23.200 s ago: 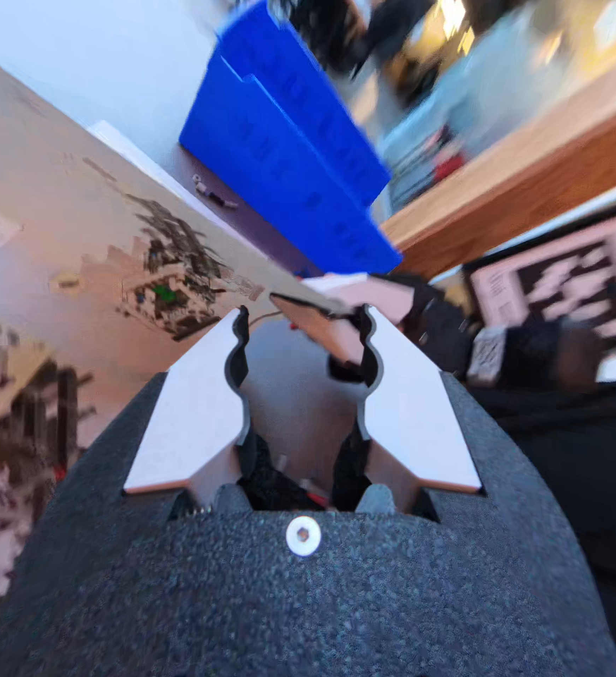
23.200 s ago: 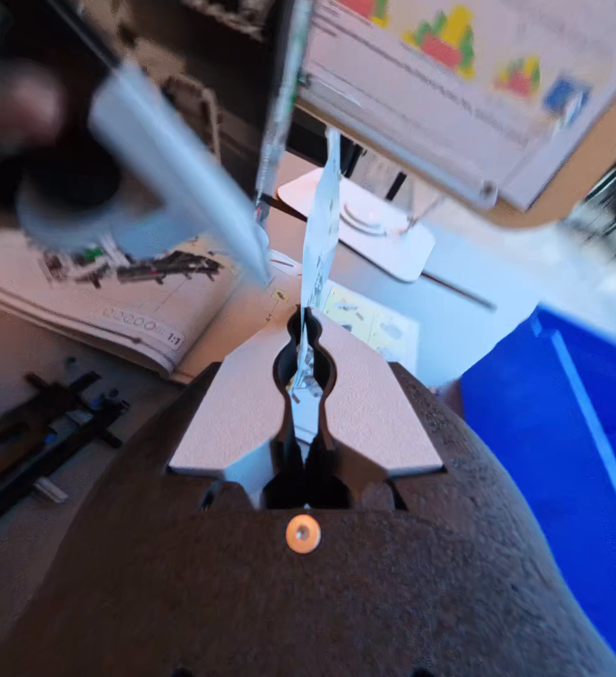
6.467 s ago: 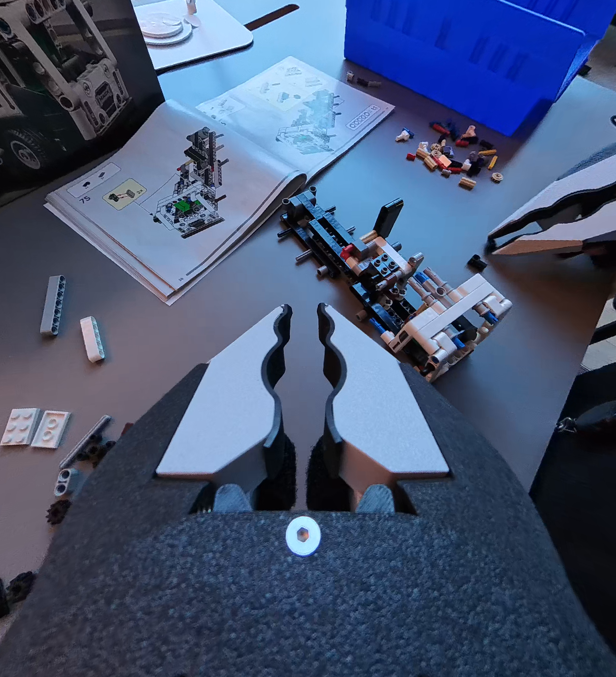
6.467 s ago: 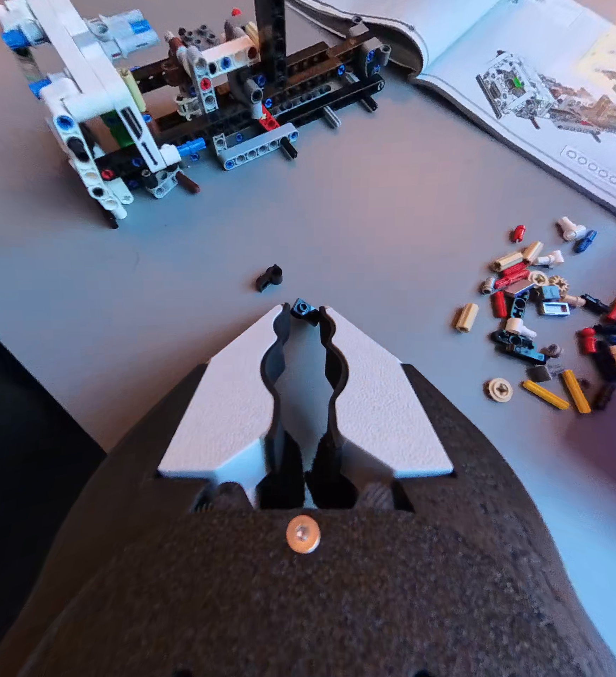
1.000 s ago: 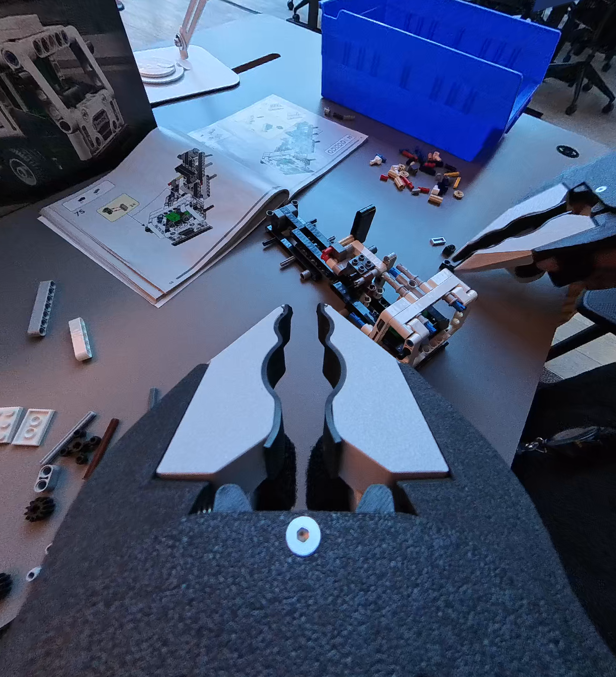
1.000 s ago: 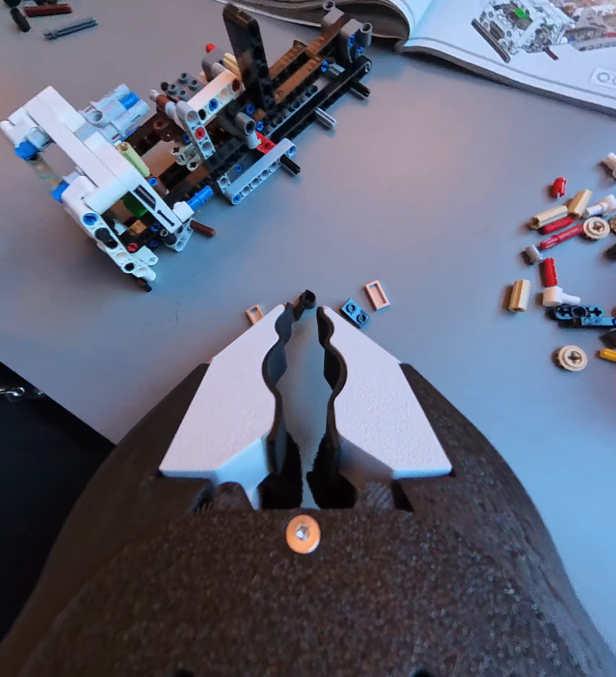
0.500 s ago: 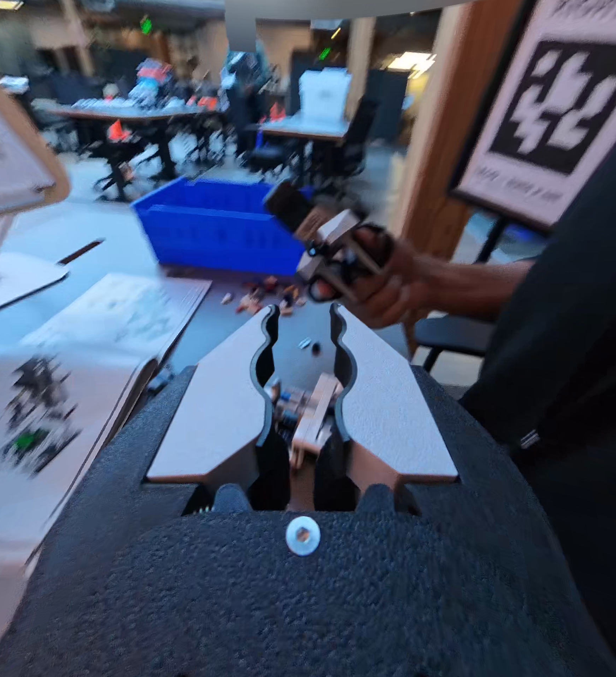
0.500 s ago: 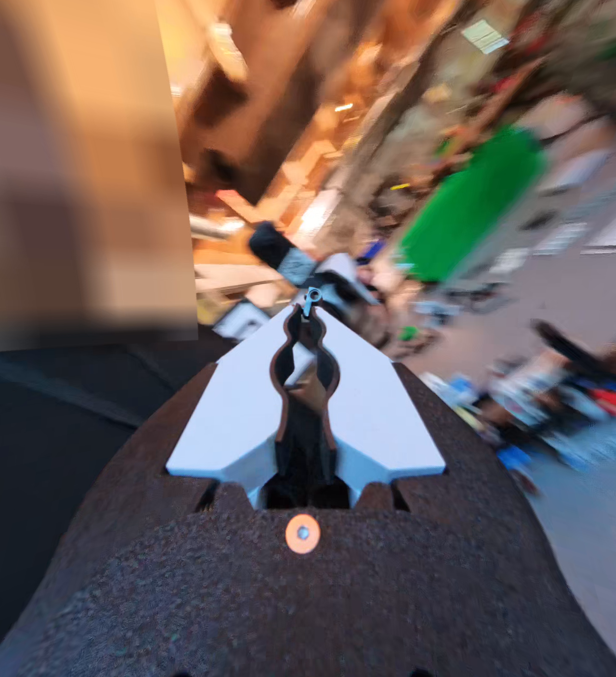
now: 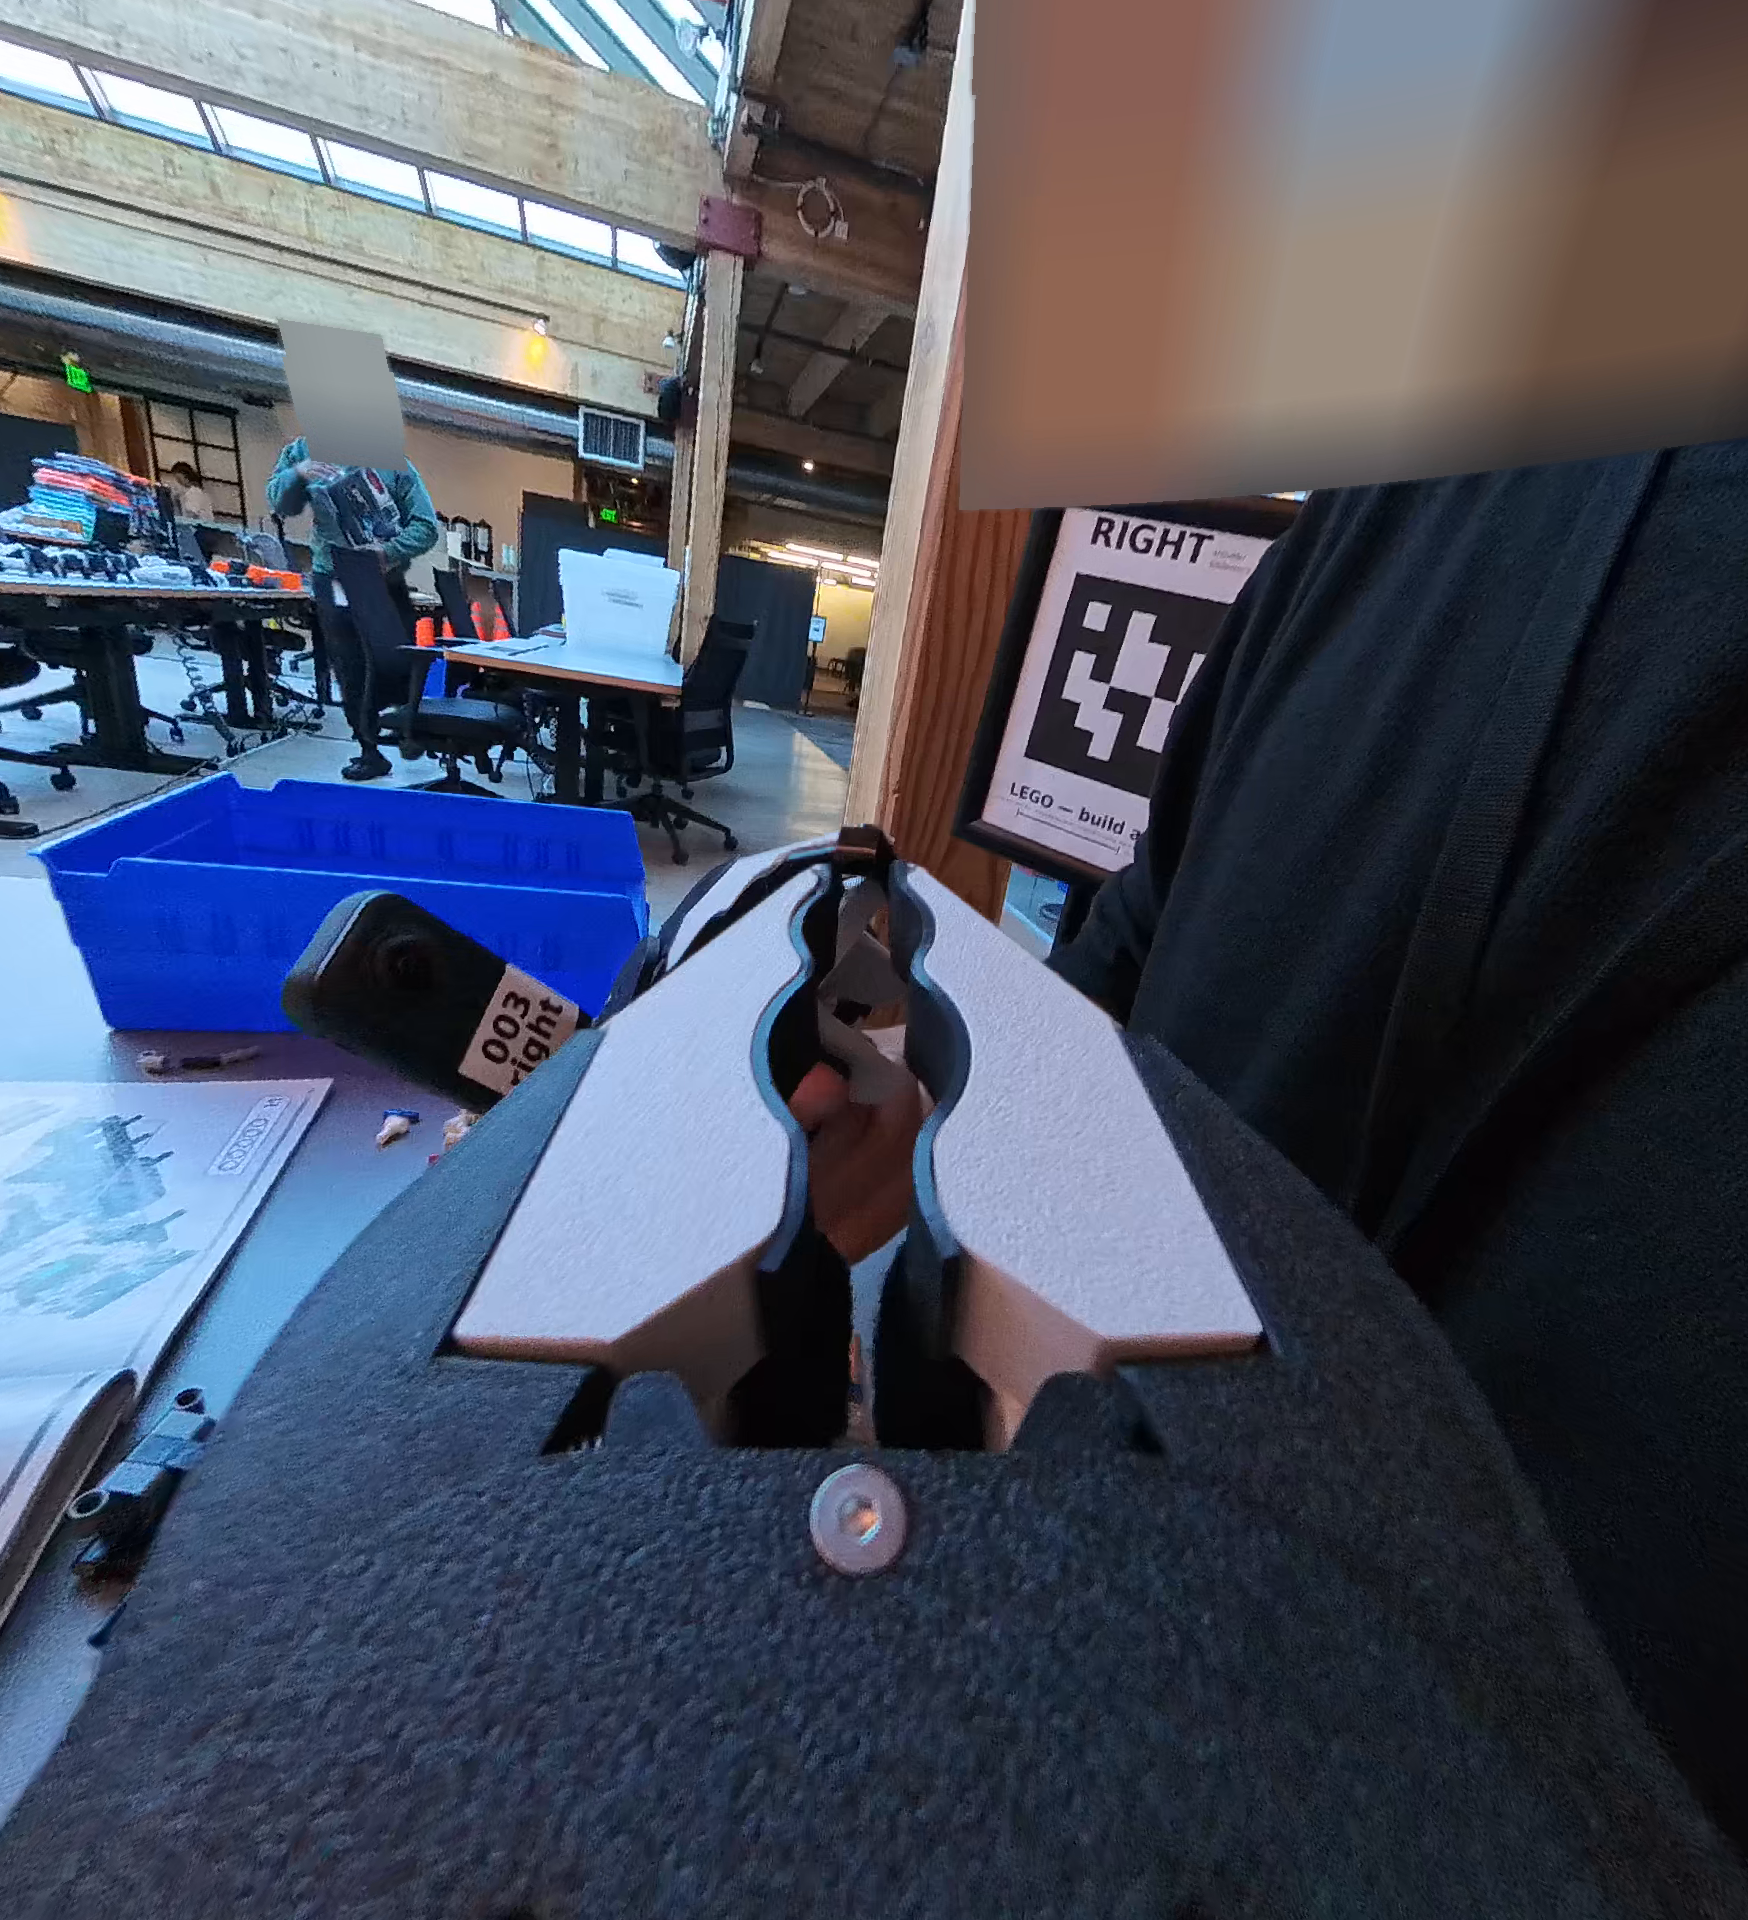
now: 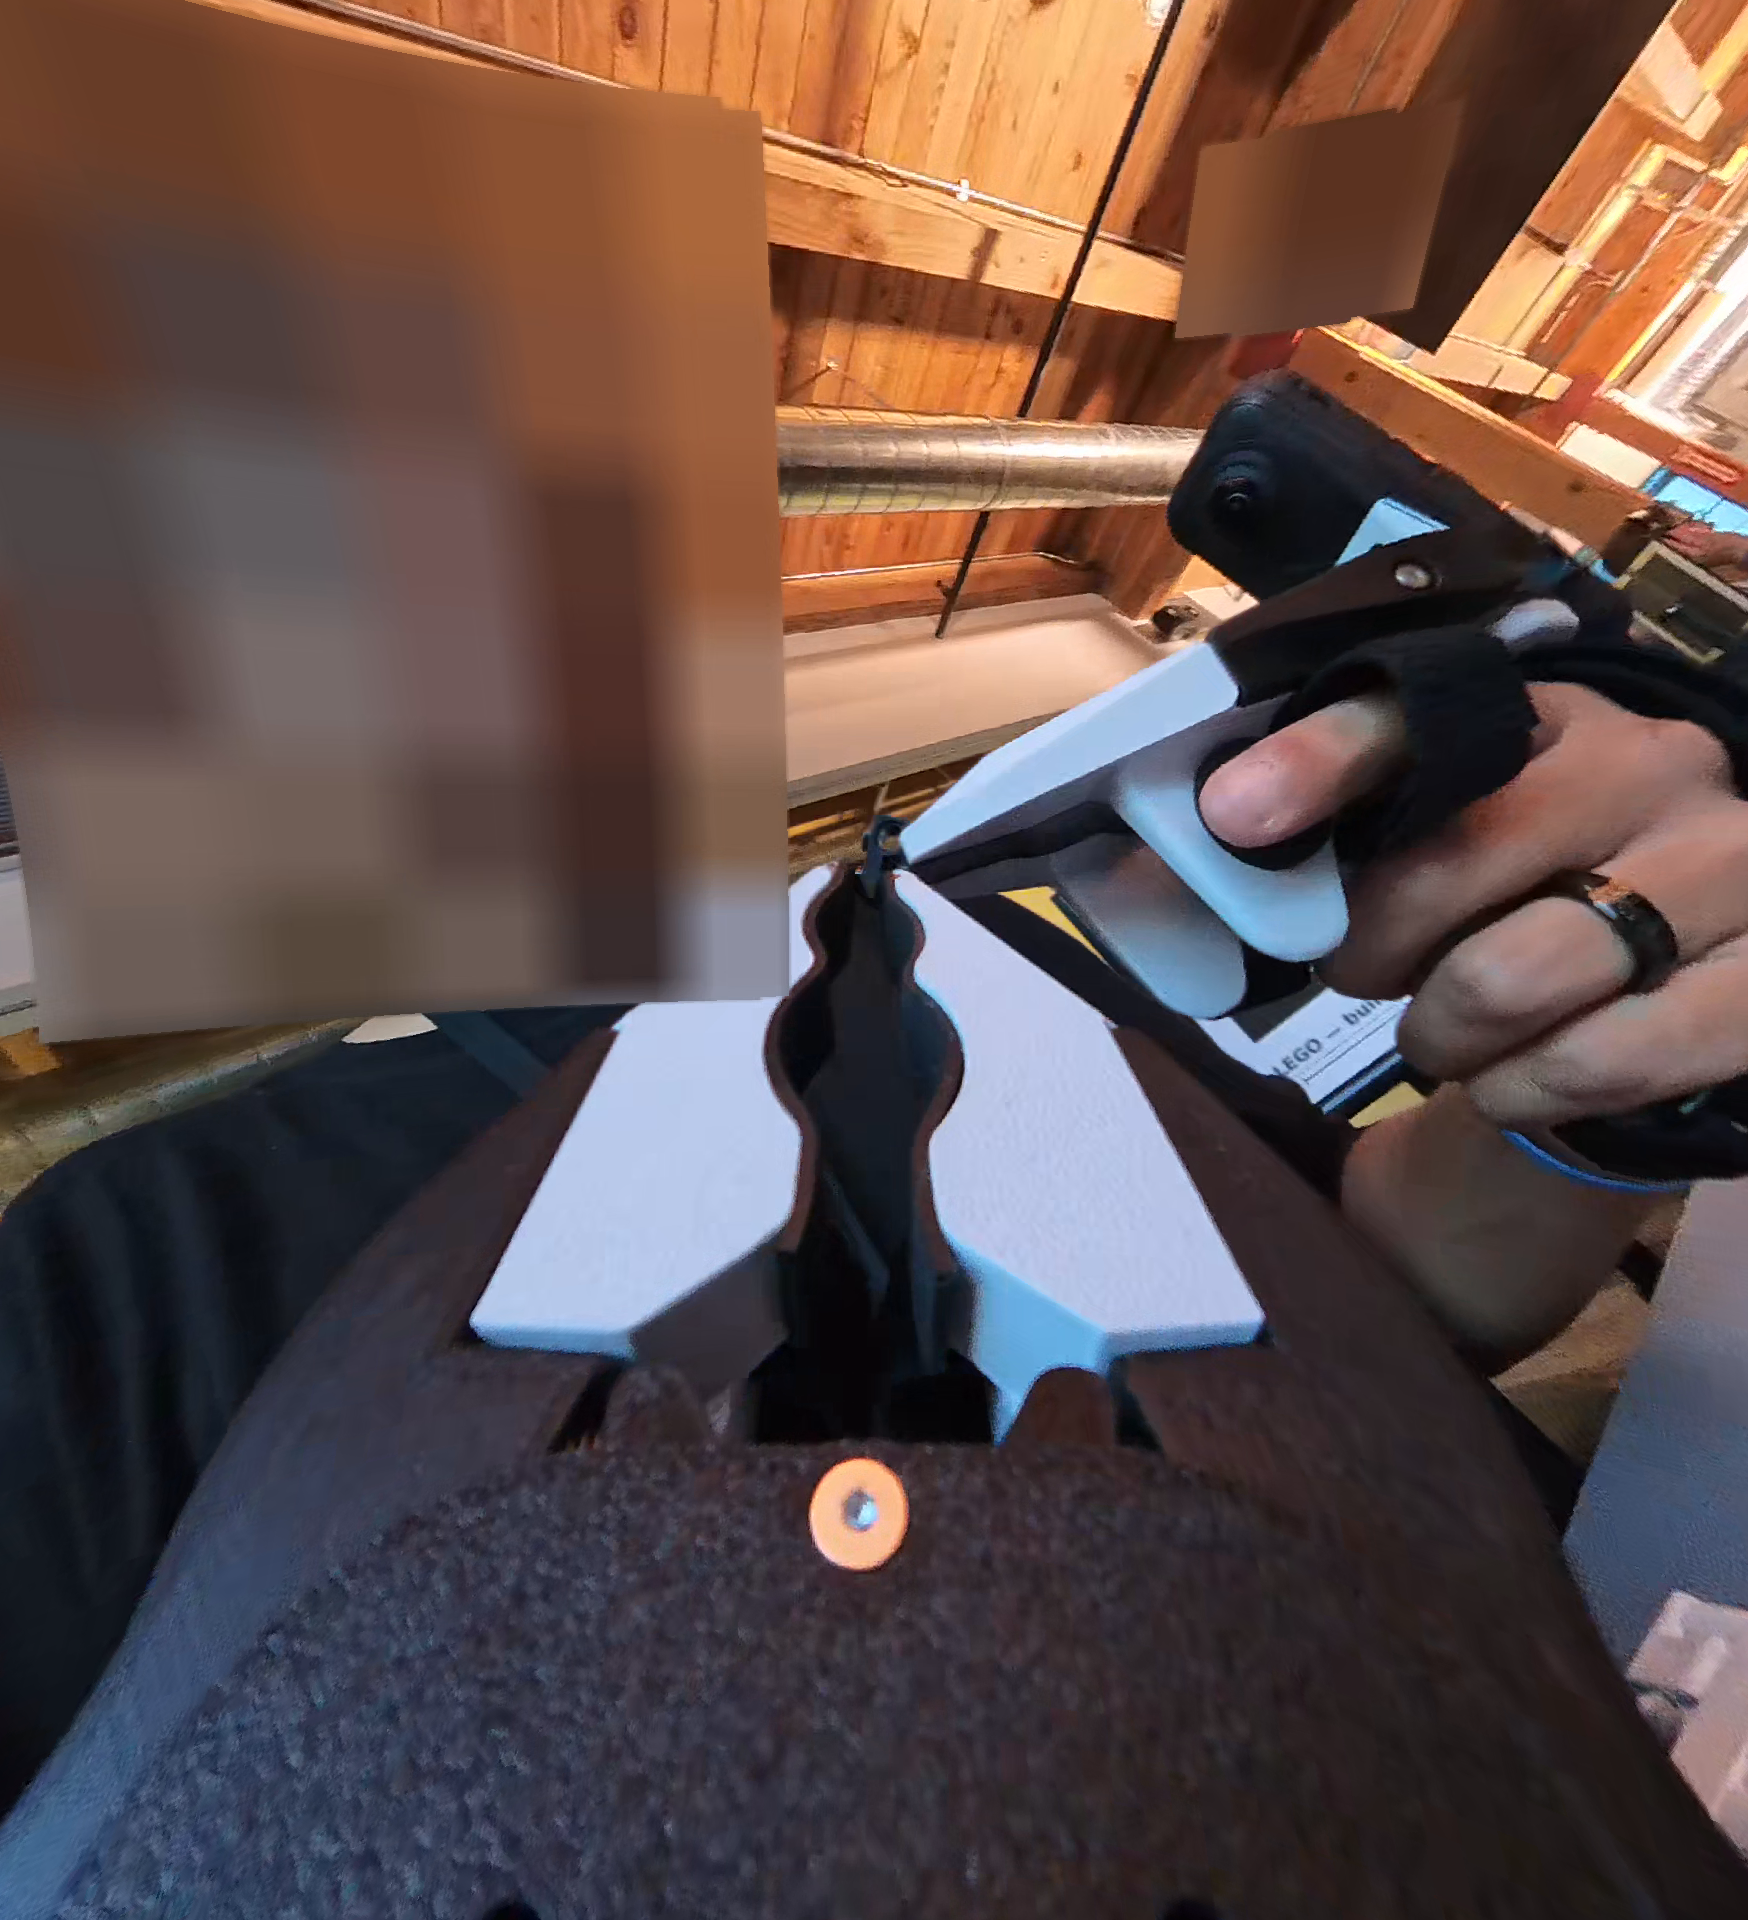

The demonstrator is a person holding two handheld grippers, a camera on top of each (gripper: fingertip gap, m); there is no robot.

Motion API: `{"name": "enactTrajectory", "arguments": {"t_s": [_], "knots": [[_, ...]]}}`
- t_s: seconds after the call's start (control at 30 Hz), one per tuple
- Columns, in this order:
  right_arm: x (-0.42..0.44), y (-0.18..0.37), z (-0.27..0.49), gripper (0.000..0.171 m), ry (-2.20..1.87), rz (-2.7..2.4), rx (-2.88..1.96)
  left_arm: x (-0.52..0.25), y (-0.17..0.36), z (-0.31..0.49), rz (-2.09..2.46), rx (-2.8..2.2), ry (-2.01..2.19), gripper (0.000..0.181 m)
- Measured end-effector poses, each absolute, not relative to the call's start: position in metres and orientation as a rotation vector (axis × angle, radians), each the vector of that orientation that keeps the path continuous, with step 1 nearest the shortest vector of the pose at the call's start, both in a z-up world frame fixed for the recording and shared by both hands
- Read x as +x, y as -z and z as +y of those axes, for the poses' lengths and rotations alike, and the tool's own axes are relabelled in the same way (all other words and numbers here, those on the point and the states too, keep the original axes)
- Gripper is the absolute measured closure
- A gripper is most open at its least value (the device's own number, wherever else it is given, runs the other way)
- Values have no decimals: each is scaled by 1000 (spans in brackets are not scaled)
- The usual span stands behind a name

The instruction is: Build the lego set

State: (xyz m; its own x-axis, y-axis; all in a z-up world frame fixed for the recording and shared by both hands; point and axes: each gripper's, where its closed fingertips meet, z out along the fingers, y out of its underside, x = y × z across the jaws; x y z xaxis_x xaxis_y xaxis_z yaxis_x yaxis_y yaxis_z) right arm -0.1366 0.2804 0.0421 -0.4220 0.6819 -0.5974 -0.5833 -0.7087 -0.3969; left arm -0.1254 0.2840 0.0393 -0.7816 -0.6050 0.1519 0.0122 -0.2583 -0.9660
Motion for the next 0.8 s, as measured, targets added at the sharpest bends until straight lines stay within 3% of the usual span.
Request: {"name": "enactTrajectory", "arguments": {"t_s": [0.2, 0.6, 0.8], "knots": [[-139, -32, 286, 169, -2187, -127, -1001, -127, -36, 286, 1578, -730, 2125, 165], [-145, -8, 280, 167, -2162, -132, -1271, -132, -9, 278, 2034, -676, 1687, 174], [-129, -2, 284, 153, -2072, -20, -1269, -134, -20, 285, 1982, -647, 1557, 174]]}}
